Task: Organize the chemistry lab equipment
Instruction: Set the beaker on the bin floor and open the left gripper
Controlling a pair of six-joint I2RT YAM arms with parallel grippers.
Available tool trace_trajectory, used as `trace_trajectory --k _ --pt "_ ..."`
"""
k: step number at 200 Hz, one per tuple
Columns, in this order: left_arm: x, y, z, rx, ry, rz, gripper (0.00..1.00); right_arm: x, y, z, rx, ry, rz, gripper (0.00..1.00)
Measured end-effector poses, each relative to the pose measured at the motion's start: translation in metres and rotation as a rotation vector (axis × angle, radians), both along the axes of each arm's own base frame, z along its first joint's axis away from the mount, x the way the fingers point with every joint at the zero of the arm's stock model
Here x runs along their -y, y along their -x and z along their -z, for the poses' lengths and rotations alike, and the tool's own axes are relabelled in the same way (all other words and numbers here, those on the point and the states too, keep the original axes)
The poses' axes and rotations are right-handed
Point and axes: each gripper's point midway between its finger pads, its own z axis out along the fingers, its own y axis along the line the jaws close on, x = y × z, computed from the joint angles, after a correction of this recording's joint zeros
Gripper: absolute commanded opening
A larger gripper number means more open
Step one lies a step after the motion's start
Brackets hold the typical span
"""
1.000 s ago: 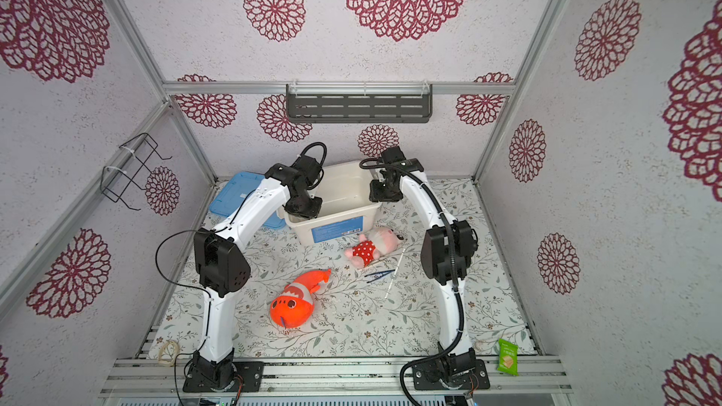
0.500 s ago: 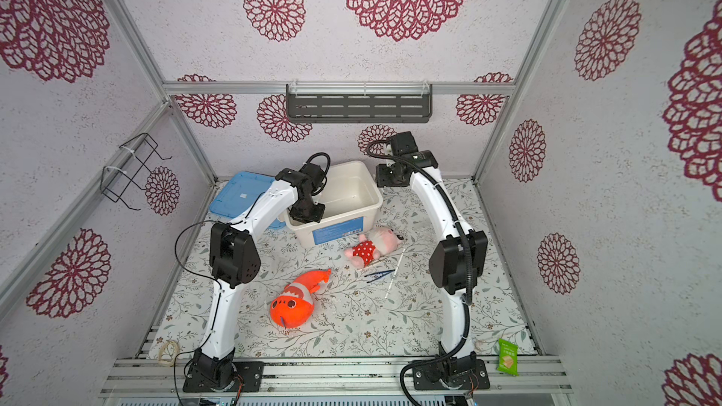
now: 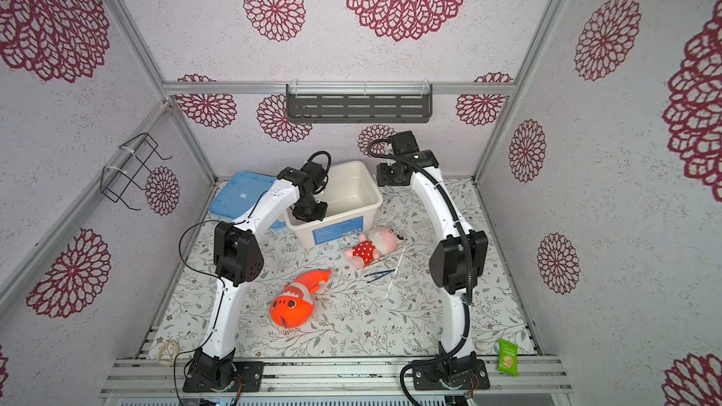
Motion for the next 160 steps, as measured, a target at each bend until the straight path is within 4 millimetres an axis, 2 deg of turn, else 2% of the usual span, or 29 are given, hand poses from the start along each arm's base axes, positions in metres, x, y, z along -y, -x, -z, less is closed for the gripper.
trace_trajectory --k 26,88,137,160 --pt "0.000 -0.006 0.000 -0.007 0.058 -0.072 0.01 0.001 -0.001 -0.002 0.007 0.003 0.003 0.59" --pt "-0.024 -0.031 0.002 0.027 0.105 -0.329 0.00 0.001 -0.001 -0.002 0.008 0.002 0.002 0.59" --pt "-0.032 -0.028 0.032 -0.009 0.025 -0.436 0.00 0.001 -0.001 -0.002 0.008 0.002 0.002 0.59" --pt "-0.032 -0.028 0.036 -0.015 0.022 -0.462 0.00 0.001 -0.001 -0.002 0.008 0.002 0.002 0.59"
